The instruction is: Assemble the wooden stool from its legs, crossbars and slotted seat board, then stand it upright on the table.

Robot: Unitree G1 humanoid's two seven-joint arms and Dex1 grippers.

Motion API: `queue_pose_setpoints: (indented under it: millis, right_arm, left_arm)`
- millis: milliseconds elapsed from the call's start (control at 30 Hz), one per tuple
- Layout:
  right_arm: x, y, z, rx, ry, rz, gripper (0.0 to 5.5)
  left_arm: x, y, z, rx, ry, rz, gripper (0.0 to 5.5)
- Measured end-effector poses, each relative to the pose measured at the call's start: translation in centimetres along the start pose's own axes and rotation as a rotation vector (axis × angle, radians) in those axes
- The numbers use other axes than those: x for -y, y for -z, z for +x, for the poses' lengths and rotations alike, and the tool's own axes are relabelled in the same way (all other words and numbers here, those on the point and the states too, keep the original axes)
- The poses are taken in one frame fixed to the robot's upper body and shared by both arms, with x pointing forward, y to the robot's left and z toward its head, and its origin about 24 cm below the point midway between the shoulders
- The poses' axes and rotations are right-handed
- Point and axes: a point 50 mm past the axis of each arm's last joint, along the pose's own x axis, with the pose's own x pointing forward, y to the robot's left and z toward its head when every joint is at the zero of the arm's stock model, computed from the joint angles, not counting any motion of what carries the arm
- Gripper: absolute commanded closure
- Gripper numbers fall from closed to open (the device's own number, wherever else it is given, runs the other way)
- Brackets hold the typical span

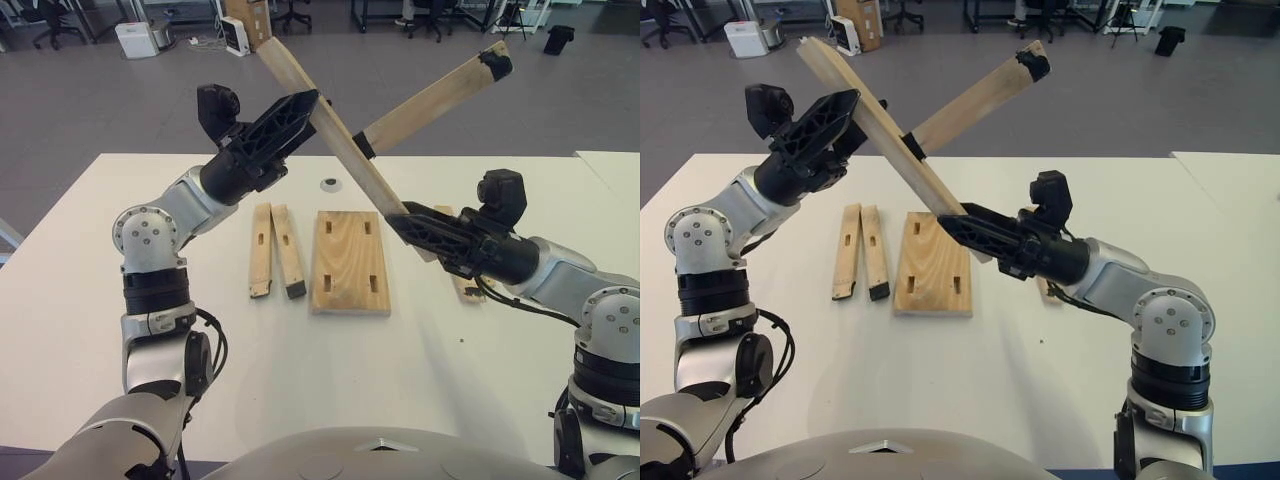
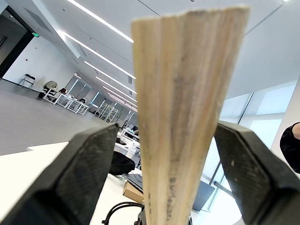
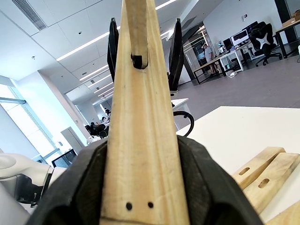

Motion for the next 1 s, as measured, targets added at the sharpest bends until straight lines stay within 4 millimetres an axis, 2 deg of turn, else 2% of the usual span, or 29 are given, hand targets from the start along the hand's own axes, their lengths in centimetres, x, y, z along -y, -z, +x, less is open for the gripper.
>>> queue_pose_setpoints:
  millis: [200,500,533,600,767,833,867,900,933,1000]
  right_arm:
    - [0.1,0.3,-0.2,-0.009,0.011,0.009,3.45]
    - [0.3,1.1,-0.2,0.000,0.030,0.046,3.45]
    - [0.3,1.3,-0.2,-0.002,0.035,0.048,3.07]
    - [0.6,1.4,-0.4,0.010,0.061,0.053,2.80]
    - [2.1,2.4,-1.2,0.120,0.162,0.077,2.74]
    - [2.4,2.9,-1.5,0.160,0.180,0.099,2.33]
    - [3.2,3.1,-2.5,0.204,0.249,0.120,2.02]
    - [4.1,3.6,-4.3,0.238,0.360,0.152,1.80]
    - [4.6,4.1,-5.2,0.251,0.417,0.176,1.59]
    - [4.8,4.0,-5.4,0.271,0.434,0.175,1.41]
  left_arm:
    - [0.0,0.0,0.0,0.002,0.005,-0.001,3.37]
    - [-0.3,0.1,-0.4,-0.044,-0.013,0.066,3.45]
    - [-0.3,0.1,-0.6,-0.055,-0.020,0.077,3.45]
    - [-0.4,0.1,-0.7,-0.080,-0.026,0.094,3.45]
    - [-1.2,0.0,-1.9,-0.171,-0.106,0.135,3.45]
    - [-1.6,0.1,-2.1,-0.183,-0.122,0.127,3.45]
    - [-1.7,0.0,-2.3,-0.189,-0.136,0.147,3.45]
    - [-1.6,-1.0,-3.1,-0.178,-0.180,0.190,3.45]
    - [-1.5,-1.7,-3.7,-0.165,-0.209,0.225,3.45]
    - [-1.7,-1.7,-3.8,-0.163,-0.219,0.228,3.45]
